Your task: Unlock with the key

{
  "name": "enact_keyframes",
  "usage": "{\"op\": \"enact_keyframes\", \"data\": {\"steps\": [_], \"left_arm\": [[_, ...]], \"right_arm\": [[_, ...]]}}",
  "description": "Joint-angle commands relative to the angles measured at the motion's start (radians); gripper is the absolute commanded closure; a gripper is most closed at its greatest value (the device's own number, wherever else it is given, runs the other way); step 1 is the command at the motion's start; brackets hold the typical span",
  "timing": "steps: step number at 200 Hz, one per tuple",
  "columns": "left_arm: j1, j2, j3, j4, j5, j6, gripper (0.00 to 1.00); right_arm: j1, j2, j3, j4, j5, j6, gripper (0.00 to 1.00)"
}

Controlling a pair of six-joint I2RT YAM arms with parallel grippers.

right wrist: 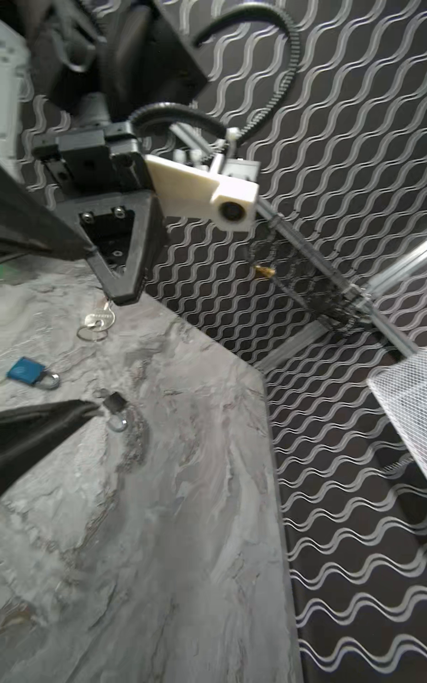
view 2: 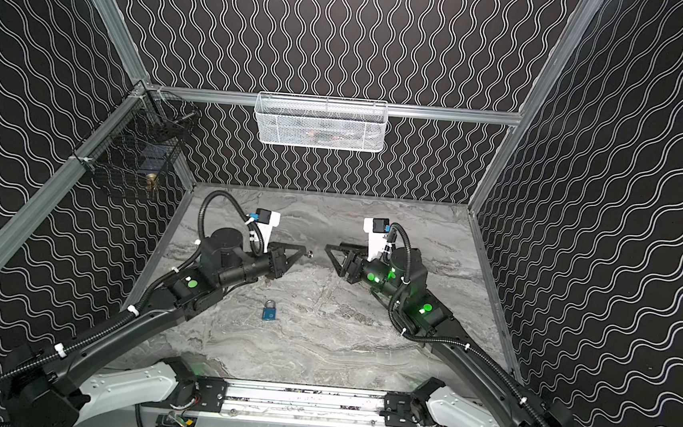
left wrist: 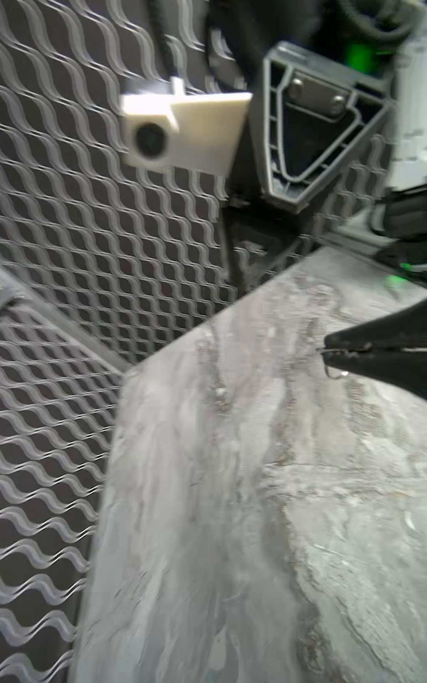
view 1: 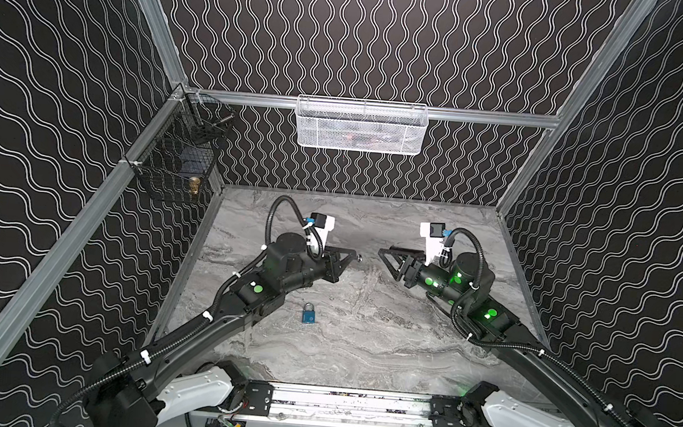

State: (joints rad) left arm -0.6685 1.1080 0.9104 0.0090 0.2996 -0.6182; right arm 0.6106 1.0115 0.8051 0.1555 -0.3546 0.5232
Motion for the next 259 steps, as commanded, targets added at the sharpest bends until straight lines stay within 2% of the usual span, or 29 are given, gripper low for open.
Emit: {"op": "enact_keyframes", "data": {"steps": [1,30,49,121,145,200,259], "left_arm": [[0.009,0.031,0.042,-0.105,0.122,0.117,1.00],[0.009,0.074,0.071,-0.112,0.204,0.159,1.00],[0.010,0.089,0.081,-0.119,0.215,0.171,1.00],[0.009,0.099,0.077,-0.105,0.237,0.192,1.00],[0.010,0.103,0.081,-0.093,0.258,0.190,1.00],[0.010,0.116,0.090,-0.094,0.278,0.194,1.00],[0.010,0.122,0.096,-0.086,0.289,0.186,1.00]], "right_arm": [[-0.032,0.020,0.005,-0.101,-0.232,-0.104,0.37],[-0.050,0.059,-0.009,-0.080,-0.326,-0.121,0.37],[-0.055,0.074,-0.036,-0.022,-0.331,-0.118,0.38],[-0.078,0.145,-0.026,0.061,-0.516,-0.147,0.49],[-0.083,0.151,-0.028,0.064,-0.537,-0.157,0.60],[-0.087,0.187,-0.024,0.107,-0.580,-0.151,0.62],[-0.099,0.226,-0.024,0.135,-0.601,-0.145,0.70]]}}
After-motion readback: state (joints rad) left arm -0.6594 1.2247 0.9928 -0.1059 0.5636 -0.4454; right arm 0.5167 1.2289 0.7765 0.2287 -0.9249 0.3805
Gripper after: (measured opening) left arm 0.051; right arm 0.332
